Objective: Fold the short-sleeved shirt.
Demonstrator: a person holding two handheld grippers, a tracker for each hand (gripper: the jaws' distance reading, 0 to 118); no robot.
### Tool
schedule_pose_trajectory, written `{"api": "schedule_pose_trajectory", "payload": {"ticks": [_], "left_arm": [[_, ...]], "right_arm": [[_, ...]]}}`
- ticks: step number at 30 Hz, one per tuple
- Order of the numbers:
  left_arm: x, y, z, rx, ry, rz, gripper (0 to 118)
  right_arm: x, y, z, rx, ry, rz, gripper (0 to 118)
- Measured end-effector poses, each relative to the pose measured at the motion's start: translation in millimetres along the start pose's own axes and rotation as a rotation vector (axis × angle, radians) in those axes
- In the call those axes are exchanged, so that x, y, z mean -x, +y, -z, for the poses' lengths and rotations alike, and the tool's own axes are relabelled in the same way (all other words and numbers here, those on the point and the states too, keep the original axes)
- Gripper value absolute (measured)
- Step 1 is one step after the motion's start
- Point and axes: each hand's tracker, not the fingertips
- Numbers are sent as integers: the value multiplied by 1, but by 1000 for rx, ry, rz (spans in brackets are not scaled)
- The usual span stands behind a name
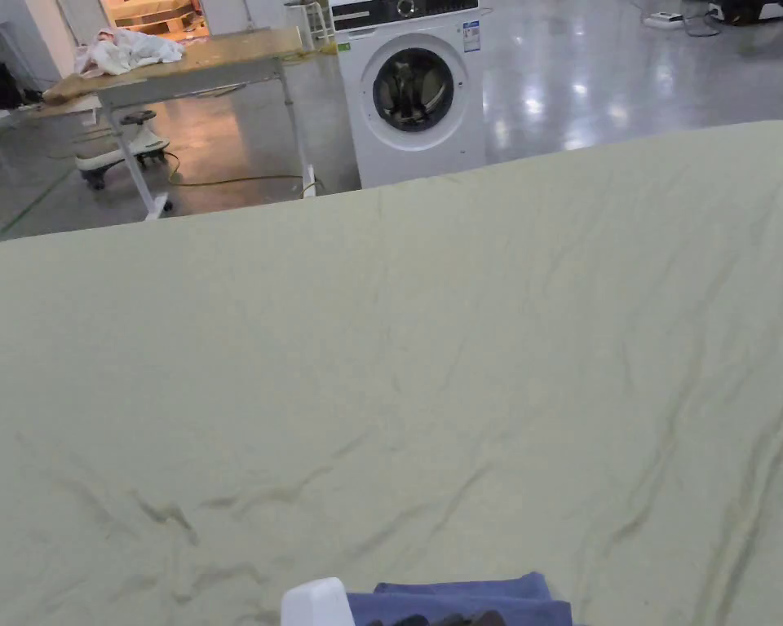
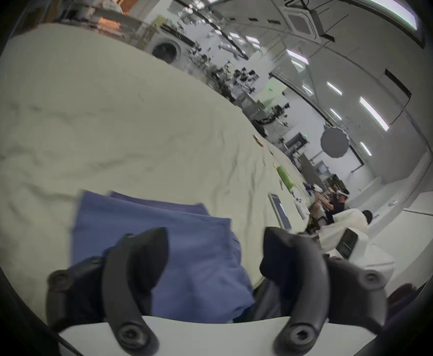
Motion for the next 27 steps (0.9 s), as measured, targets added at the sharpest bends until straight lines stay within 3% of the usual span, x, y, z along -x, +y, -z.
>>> {"api": "schedule_pose_trajectory", "payload": {"ticks": [2,4,6,7,9,14,15,17,20,25,27], "left_arm": [[17,3,-21,-22,45,10,83],[36,-1,-34,-14,89,9,83],[57,-5,-41,10,130,-12,83],[65,-7,-42,11,147,-31,84],[80,-10,-42,15,145,-83,84],[96,-25,-14,89,83,-214,81],[96,-29,-6,95,61,-205,72],[94,-33,6,73,8,-267,32],[103,-36,11,38,29,-372,28],[96,-30,-5,4,14,-342,25],[93,-11,-30,-82,-71,-415,25]], "right_arm": [[3,14,26,83,-9,-37,0],[2,16,55,218,-78,-56,0],[-2,5,85,396,-134,-154,0],[-2,0,90,357,-139,-179,0],[-1,2,80,296,-137,-103,0],[1,-4,79,274,-149,-102,0],[0,-4,77,269,-146,-94,0],[-2,-5,78,263,-140,-81,0],[-5,-7,76,251,-131,-58,0],[-4,1,67,244,-114,-32,0],[-7,16,48,163,-21,117,0]]}}
